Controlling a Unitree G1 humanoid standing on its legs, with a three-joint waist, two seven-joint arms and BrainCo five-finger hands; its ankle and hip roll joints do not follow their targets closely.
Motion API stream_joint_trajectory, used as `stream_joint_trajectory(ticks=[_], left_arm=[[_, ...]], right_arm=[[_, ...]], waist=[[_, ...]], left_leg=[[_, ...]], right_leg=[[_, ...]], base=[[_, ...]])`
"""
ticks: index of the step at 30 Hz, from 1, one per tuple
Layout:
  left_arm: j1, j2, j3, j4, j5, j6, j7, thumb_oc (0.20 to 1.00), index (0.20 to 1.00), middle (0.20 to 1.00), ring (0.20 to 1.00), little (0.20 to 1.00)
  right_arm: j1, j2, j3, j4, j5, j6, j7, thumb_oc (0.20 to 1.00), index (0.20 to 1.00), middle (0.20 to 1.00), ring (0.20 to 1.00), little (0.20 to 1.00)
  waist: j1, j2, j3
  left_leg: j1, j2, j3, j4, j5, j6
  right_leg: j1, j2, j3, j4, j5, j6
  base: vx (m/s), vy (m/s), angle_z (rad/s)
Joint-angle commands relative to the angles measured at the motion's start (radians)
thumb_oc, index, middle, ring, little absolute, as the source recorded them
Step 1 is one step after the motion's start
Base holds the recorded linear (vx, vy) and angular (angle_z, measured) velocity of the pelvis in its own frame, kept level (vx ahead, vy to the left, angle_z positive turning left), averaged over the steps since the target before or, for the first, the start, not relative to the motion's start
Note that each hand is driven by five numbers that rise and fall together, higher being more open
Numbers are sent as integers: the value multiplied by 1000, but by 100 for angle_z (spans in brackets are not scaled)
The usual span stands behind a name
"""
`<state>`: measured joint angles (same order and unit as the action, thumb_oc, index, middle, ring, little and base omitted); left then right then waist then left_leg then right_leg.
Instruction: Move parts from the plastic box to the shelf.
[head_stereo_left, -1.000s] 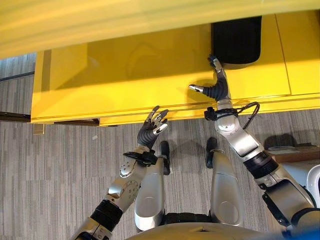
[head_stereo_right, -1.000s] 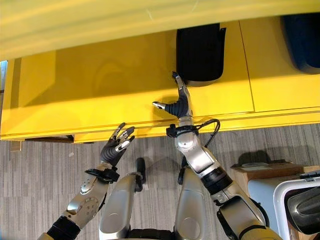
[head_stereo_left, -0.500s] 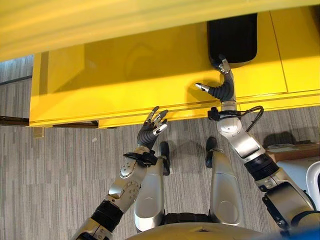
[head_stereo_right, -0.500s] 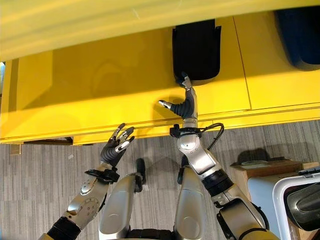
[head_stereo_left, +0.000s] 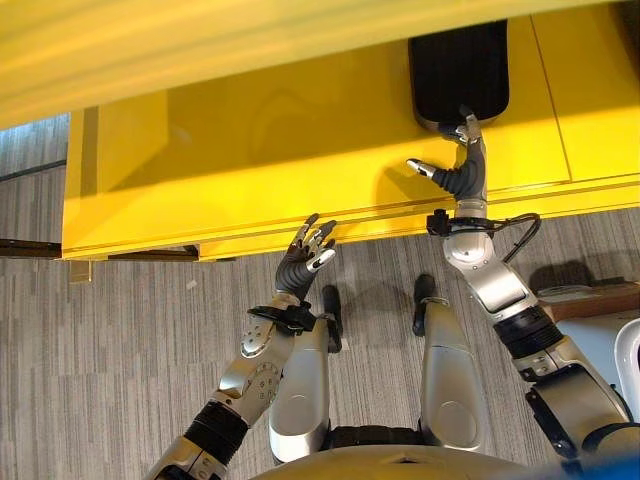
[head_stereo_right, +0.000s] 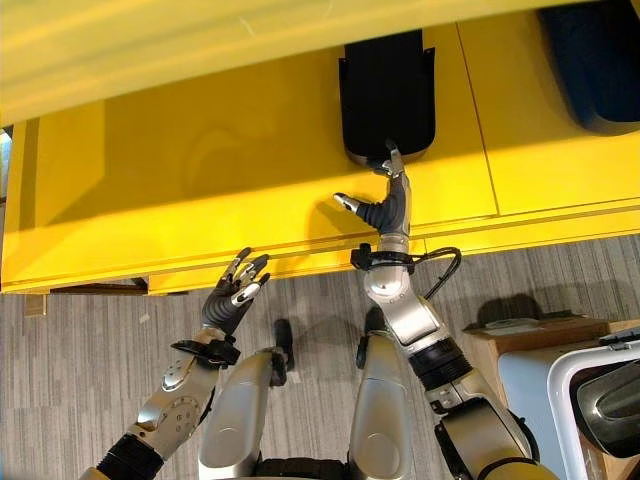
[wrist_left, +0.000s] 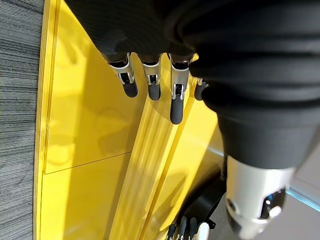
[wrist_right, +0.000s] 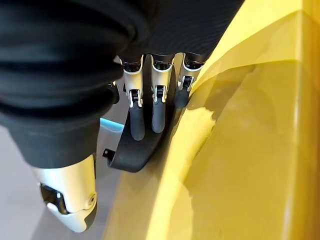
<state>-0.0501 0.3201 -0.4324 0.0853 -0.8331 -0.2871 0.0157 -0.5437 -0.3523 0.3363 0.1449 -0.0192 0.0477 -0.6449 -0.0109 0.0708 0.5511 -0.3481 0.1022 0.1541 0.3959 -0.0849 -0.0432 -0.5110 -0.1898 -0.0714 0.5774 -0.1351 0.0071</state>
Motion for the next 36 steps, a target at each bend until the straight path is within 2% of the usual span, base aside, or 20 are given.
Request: stream_joint_trajectory(ticks=[1,16,23,29,31,34,35,36], left_arm=[[22,-8,-19,-69,16,-65,-34,1000,1000,1000,1000,1000],[29,-8,-20,-67,11,-58,-41,1000,1000,1000,1000,1000],[37,-8,-14,-64,1,-68,-66,1000,1000,1000,1000,1000],[50,-9,-1,-76,6,-76,-64,1000,1000,1000,1000,1000],[47,-8,0,-73,9,-80,-67,1000,1000,1000,1000,1000],[52,-10,0,-69,7,-100,-63,1000,1000,1000,1000,1000],[67,-13,7,-80,4,-117,-67,1000,1000,1000,1000,1000],[69,-14,9,-81,3,-117,-67,1000,1000,1000,1000,1000]], right_arm=[[-14,24,-48,-28,13,-61,-35,1000,1000,1000,1000,1000],[-17,9,-91,-20,12,-56,-67,1000,1000,1000,1000,1000],[-16,0,-97,-11,21,-62,-38,1000,1000,1000,1000,1000],[63,-4,-85,-53,16,-87,3,1000,1000,1000,1000,1000],[65,-2,-73,-50,15,-100,53,1000,1000,1000,1000,1000],[99,-7,-38,-103,17,-87,88,1000,1000,1000,1000,1000],[153,-19,-12,-153,21,-118,115,1000,1000,1000,1000,1000],[165,-22,-8,-164,22,-120,120,1000,1000,1000,1000,1000]], waist=[[-6,10,-31],[-12,11,-31],[-16,11,-31],[-29,0,-31],[-29,-5,-31],[-34,-11,-31],[-40,-14,-31],[-41,-15,-31]], left_leg=[[13,-10,53,105,-118,89],[17,-12,59,107,-123,90],[44,-14,66,81,-115,87],[65,-11,76,70,-114,91],[70,-10,76,67,-114,90],[82,-10,80,51,-106,88],[108,-11,84,25,-98,86],[112,-12,85,21,-97,86]], right_leg=[[89,-20,1,-80,29,26],[93,-17,2,-83,28,26],[114,-14,3,-111,38,28],[131,-13,9,-130,49,34],[139,-11,9,-138,51,35],[151,-9,11,-153,57,37],[173,-6,15,-177,64,41],[177,-6,16,-182,66,42]], base=[[0,0,0],[0,0,0],[0,0,0],[-26,10,-4],[-57,0,-3],[-52,42,-3],[-35,75,-5],[-42,100,-8]])
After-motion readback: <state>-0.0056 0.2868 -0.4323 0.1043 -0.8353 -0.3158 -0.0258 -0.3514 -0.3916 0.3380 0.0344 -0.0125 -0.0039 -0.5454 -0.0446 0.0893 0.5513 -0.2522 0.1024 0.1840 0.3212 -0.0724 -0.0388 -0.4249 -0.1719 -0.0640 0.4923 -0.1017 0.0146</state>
